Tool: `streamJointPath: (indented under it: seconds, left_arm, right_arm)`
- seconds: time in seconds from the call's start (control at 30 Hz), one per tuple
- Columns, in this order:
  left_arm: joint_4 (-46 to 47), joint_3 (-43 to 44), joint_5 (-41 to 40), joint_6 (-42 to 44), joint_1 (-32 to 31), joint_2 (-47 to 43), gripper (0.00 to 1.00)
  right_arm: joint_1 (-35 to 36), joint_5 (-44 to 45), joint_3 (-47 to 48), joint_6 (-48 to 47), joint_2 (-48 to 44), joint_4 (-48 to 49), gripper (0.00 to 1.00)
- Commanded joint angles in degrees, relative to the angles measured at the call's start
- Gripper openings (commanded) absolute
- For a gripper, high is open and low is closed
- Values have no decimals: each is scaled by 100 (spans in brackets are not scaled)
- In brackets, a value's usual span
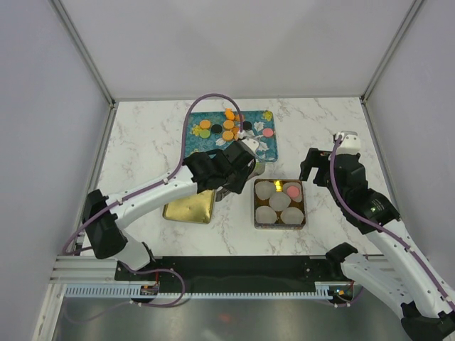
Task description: Pack the cookies
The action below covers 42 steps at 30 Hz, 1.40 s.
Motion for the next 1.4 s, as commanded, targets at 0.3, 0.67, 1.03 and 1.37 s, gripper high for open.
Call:
streamJointPath:
  seconds: [0.3,0.67,1.03,1.37]
  left_arm:
    - [194,-674,-114,-594,-795,-740,43]
    - [352,-709,-140,-629,-936,-363,44]
    - [449,-639,-246,-603,-936,-73,47]
    - [440,-621,-316,-603,-936,-55,51]
  right_arm:
    - [3,92,108,-29,24,165,98]
    - [-6,83,55,-29,-46,156,98]
    - [-6,101,-16,-29,-117,148,98]
    - [3,101,-33,-37,-143,139,98]
